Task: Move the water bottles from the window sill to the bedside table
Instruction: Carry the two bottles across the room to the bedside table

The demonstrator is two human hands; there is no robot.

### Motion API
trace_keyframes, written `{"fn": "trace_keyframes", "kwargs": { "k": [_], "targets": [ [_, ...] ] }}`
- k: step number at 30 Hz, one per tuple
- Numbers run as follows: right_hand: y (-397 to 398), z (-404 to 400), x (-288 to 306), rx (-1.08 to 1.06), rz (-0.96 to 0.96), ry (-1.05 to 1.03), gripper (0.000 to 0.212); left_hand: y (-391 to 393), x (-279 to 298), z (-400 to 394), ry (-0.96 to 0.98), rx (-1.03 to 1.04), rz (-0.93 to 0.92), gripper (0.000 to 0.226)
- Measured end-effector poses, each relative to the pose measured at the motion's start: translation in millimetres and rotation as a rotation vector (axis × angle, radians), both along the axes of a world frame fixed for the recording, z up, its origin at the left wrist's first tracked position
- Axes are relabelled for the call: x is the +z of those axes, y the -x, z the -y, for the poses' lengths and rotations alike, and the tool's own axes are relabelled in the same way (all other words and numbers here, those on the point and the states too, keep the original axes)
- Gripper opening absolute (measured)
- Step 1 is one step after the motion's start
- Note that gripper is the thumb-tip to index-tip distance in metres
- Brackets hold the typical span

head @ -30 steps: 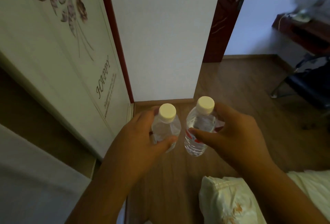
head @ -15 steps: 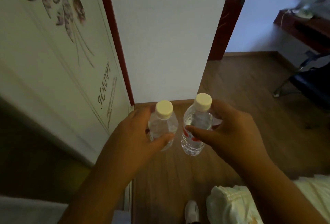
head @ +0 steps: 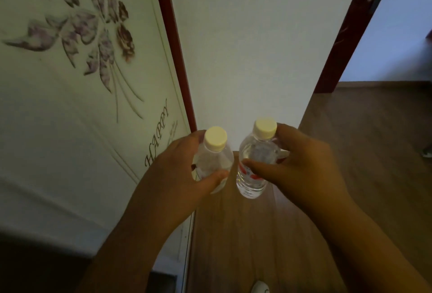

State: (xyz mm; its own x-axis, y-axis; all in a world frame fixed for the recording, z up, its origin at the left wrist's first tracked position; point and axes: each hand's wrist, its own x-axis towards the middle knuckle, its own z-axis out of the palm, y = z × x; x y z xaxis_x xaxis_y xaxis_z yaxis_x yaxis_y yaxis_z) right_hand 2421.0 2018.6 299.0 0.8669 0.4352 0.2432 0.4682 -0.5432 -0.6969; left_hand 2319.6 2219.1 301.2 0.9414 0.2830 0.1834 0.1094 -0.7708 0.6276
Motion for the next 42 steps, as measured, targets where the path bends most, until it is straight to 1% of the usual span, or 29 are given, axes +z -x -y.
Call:
{"fn": "trace_keyframes", "kwargs": {
  "k": [5, 9, 15, 21, 24, 26, 28, 30, 34, 38, 42],
  "targets": [
    [-58.3, 6.4, 9.8, 0.008, 0.028, -0.021, 0.077, -53.1, 5.3, 9.0, -0.007, 0.001, 0.019, 0.075],
    [-97.5, 17.3, 13.1, -0.015, 0.030, 0.002, 0.074, -95.3, 5.2, 17.6, 0.023, -0.020, 0.025, 0.074],
    [-139.5, 37.5, 10.7, -0.143, 0.011, 0.039, 0.070, -165.8, -1.2, 26.8, 0.073, -0.101, -0.028, 0.078],
    [-175.8, 52.3, 0.9, -0.389, -0.017, 0.102, 0.072, -254.7, -12.5, 36.8, 0.096, -0.314, -0.113, 0.078],
    [-193.1, 57.4, 7.2, -0.539, -0.029, 0.134, 0.068, -303.7, -4.6, 42.3, 0.079, -0.415, -0.158, 0.084],
    [-203.8, 60.6, 10.2, -0.634, -0.034, 0.138, 0.066, -333.9, 1.8, 46.9, 0.082, -0.489, -0.181, 0.080],
    [-212.6, 62.6, 10.8, -0.721, -0.034, 0.136, 0.069, -359.5, 4.3, 53.8, 0.075, -0.570, -0.193, 0.075],
    [-217.8, 63.4, 9.4, -0.801, -0.038, 0.123, 0.073, -380.8, 2.8, 62.1, 0.056, -0.654, -0.198, 0.079],
    [-215.0, 67.1, 4.4, -0.943, -0.066, 0.101, 0.076, -411.7, -5.8, 79.5, 0.013, -0.784, -0.223, 0.087],
    [-197.4, 77.9, -3.1, -1.121, -0.082, 0.073, 0.073, -430.7, -12.8, 104.8, 0.005, -0.937, -0.206, 0.083],
    [-167.8, 93.6, -4.7, -1.278, -0.092, 0.110, 0.068, -434.0, -15.6, 141.9, 0.018, -1.123, -0.195, 0.077]
  ]
}}
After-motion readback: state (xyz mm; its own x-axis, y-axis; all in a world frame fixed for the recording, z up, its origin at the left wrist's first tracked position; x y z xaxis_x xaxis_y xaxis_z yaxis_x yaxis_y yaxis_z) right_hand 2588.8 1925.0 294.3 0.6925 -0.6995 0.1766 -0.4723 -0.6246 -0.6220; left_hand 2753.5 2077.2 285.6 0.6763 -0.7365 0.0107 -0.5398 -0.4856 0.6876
